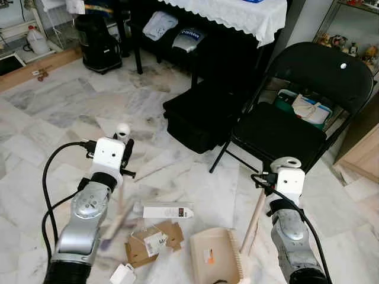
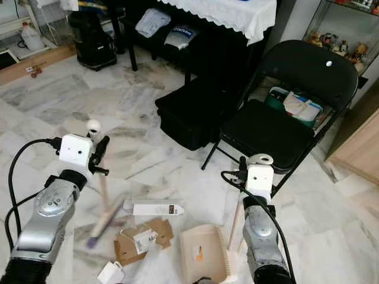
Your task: Sweep floor
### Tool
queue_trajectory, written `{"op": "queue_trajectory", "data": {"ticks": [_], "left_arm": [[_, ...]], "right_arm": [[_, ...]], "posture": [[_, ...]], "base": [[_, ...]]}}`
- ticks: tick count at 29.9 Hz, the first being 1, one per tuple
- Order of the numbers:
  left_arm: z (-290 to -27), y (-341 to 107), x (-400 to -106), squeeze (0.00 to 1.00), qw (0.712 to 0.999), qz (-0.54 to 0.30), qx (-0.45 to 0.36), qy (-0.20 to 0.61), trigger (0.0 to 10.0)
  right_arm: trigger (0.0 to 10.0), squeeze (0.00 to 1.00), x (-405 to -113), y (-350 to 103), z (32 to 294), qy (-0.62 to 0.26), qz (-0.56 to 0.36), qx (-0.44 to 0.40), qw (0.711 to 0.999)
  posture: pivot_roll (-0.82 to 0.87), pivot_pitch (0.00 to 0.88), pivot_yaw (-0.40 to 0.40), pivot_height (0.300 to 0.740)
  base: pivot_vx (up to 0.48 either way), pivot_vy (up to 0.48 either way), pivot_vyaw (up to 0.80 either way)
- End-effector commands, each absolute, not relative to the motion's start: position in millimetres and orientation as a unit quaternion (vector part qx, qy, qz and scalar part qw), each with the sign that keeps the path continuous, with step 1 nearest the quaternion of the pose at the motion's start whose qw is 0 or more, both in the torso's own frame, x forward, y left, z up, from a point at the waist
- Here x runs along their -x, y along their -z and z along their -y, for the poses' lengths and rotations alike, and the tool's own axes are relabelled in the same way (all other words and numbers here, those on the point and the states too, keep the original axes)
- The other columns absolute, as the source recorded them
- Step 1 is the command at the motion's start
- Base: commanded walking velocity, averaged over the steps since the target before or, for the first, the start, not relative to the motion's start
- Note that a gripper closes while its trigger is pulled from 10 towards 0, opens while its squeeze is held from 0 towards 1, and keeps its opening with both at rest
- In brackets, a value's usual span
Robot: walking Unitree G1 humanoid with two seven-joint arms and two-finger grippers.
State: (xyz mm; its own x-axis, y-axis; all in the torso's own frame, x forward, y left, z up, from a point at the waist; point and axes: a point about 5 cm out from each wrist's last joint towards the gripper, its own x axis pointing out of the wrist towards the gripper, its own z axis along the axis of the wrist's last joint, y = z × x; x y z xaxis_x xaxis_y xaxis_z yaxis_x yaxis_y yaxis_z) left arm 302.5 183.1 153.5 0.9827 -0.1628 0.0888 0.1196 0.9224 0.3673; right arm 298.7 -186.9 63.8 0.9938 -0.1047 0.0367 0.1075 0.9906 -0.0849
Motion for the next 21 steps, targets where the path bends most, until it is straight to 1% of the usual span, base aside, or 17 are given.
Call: {"op": "queue_trajectory", "data": {"ticks": [1, 5, 9, 10, 12, 13, 15, 21], "left_arm": [[-181.9, -154.8, -305.6, 0.0, 0.974, 0.048, -0.207, 0.084, 10.0], [-187.0, -154.6, -309.1, 0.0, 0.966, 0.023, -0.244, 0.085, 10.0], [-189.2, -156.9, -310.3, 0.0, 0.97, 0.031, -0.232, 0.064, 10.0], [-189.3, -158.3, -309.8, 0.0, 0.975, 0.046, -0.21, 0.053, 10.0], [-191.2, -162.6, -305.8, 0.0, 0.987, 0.09, -0.135, 0.015, 10.0], [-191.6, -162.9, -304.0, 0.0, 0.988, 0.099, -0.116, 0.006, 10.0], [-192.9, -160.1, -299.4, 0.0, 0.99, 0.109, -0.09, -0.01, 10.0], [-191.0, -151.7, -292.8, 0.0, 0.991, 0.115, -0.059, -0.025, 10.0]], "right_arm": [[10.0, 0.0, -300.5, -69.5, 185.6, 0.046, 0.039, 0.047, 0.997], [10.0, 0.0, -300.4, -66.8, 184.1, 0.038, 0.039, 0.051, 0.997], [10.0, 0.0, -300.7, -65.9, 184.2, 0.037, 0.04, 0.051, 0.997], [10.0, 0.0, -301.4, -67.3, 184.0, 0.038, 0.043, 0.05, 0.997], [10.0, 0.0, -303.5, -73.5, 182.9, 0.038, 0.058, 0.046, 0.997], [10.0, 0.0, -304.2, -75.2, 182.7, 0.038, 0.062, 0.045, 0.996], [10.0, 0.0, -305.8, -79.0, 182.1, 0.038, 0.072, 0.042, 0.996], [10.0, 0.0, -310.9, -84.9, 180.9, 0.036, 0.084, 0.036, 0.995]], "posture": [[0.13, 0.15, -0.05, 0.74], [0.13, 0.149, -0.048, 0.74], [0.13, 0.146, -0.047, 0.74], [0.13, 0.146, -0.046, 0.74], [0.12, 0.143, -0.045, 0.74], [0.12, 0.144, -0.045, 0.74], [0.13, 0.136, -0.046, 0.74], [0.13, 0.119, -0.052, 0.74]], "base": [[0.0, 0.0, 0.0], [0.0, 0.0, 0.0], [0.0, 0.0, 0.0], [0.0, 0.0, 0.0], [0.0, 0.0, 0.0], [0.0, 0.0, 0.0], [0.0, 0.0, 0.0], [0.0, 0.0, 0.0]]}}
